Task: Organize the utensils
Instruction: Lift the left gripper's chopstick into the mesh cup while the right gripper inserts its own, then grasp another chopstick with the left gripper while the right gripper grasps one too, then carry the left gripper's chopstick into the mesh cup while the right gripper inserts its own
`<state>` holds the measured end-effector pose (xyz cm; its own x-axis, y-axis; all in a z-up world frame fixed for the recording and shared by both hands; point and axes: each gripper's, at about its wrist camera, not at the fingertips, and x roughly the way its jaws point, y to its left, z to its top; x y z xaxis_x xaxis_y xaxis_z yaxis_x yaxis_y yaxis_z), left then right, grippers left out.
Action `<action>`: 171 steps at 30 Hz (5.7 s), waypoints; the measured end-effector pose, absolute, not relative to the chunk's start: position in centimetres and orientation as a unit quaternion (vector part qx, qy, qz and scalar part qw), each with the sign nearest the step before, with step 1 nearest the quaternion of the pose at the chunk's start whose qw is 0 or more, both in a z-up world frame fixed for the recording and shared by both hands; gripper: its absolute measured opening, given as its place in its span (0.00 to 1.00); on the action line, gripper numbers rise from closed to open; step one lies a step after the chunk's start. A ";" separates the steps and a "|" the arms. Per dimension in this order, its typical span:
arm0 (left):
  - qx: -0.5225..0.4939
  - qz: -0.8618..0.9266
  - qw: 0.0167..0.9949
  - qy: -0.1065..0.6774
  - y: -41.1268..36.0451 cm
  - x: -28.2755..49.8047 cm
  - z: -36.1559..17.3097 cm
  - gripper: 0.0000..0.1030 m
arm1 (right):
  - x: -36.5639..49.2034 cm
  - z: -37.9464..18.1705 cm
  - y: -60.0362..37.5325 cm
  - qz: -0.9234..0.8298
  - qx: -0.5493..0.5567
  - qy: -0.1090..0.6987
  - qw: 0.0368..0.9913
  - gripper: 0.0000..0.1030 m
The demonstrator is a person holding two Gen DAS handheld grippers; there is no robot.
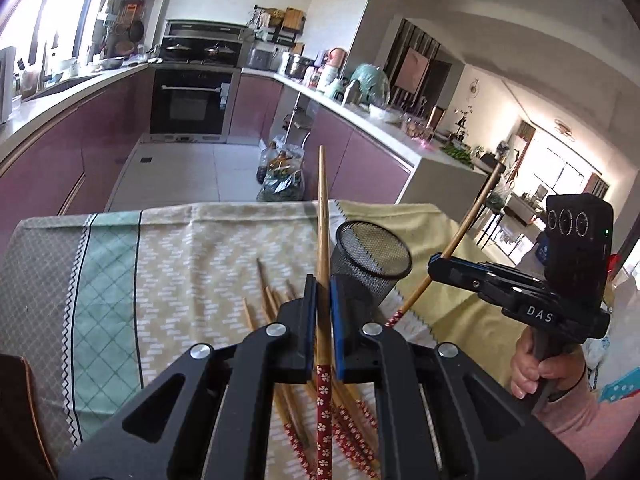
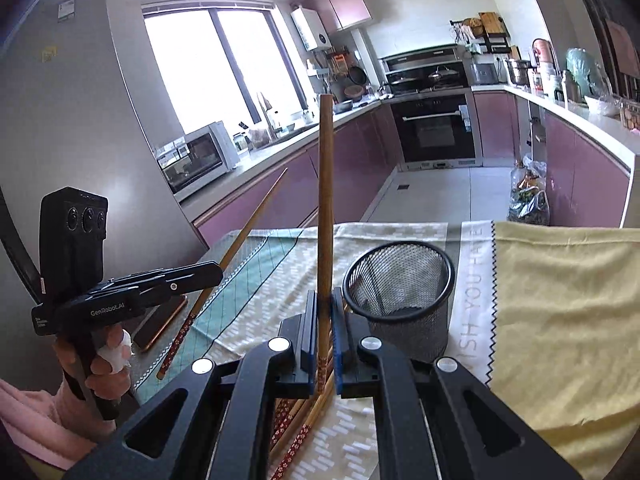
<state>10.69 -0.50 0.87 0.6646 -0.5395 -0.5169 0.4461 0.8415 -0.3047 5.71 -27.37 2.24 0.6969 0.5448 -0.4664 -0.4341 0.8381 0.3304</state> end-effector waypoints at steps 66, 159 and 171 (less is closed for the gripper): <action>0.022 -0.181 0.898 0.400 -2.0 11.9 -10.0 0.41 | 8.3 -7.6 -22.2 0.264 0.028 0.444 0.856 0.31; -0.083 -0.323 0.908 0.254 -3.5 11.3 8.1 0.07 | 7.3 7.1 -31.7 0.255 0.115 0.229 0.932 0.05; -0.049 -0.301 0.921 0.244 -7.9 15.1 10.2 0.07 | 11.3 7.5 -31.7 0.224 0.102 0.214 0.945 0.05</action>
<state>15.09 -7.93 10.19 0.6997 -0.5786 -0.4192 0.5304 0.8137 -0.2377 11.29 -31.67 7.54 0.8077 0.4676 -0.3591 -0.3799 0.8785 0.2896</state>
